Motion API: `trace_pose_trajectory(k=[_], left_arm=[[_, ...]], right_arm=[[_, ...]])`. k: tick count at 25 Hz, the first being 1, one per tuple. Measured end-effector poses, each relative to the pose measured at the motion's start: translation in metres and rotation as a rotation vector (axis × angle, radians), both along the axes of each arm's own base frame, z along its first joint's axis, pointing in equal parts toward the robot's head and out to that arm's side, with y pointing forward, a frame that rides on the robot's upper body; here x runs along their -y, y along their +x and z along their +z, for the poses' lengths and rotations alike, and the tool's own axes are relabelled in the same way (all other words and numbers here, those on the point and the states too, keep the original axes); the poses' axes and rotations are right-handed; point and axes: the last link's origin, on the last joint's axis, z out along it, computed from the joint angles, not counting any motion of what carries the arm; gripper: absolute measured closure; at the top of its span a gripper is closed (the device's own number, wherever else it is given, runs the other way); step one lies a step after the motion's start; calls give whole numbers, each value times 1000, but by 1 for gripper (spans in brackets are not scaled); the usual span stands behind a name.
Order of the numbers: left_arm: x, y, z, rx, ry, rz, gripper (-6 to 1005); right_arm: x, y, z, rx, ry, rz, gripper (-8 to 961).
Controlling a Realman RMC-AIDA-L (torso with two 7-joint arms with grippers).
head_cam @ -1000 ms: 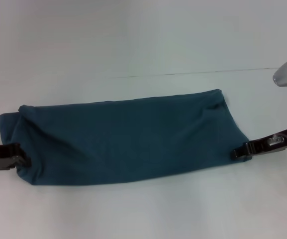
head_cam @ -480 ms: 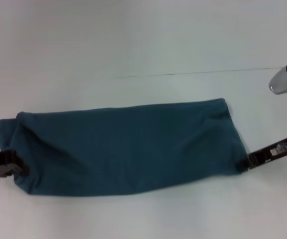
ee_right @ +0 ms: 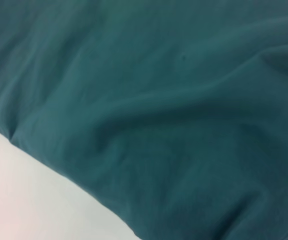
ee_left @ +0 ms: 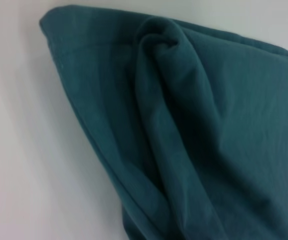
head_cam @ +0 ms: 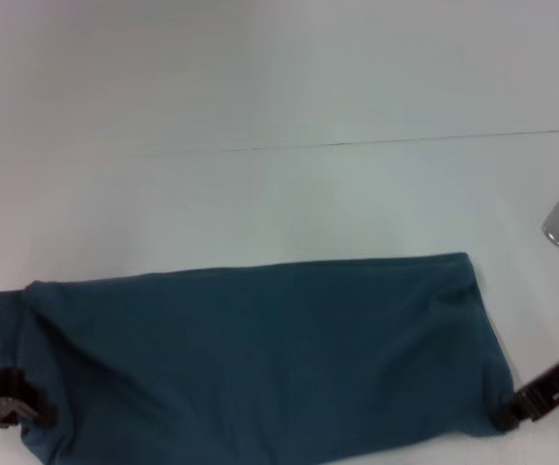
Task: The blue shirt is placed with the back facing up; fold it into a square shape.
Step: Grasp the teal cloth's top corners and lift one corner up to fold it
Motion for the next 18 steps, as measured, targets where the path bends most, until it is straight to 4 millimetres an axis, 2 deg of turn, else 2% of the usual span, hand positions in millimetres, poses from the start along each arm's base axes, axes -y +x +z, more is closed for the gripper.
trace_pose_trajectory(k=[3,7,10,15,18], left_arm=[[5,-1,1,5,-3,0,916],[5,-1,2,9,7,-3,917],[5,0,2,25,9,-13,917],[6,5,3,77,17,-24,918],[7,12,7,135,27,-38,917]], right_arm=[[7,3,3,-2,-14,-6,923],[5,3,10,-10,23,3,923],[2,3,18,-40,60,11,884],[5,3,48,-176,109,46,820],[8,5,74,-275,173,67,719]])
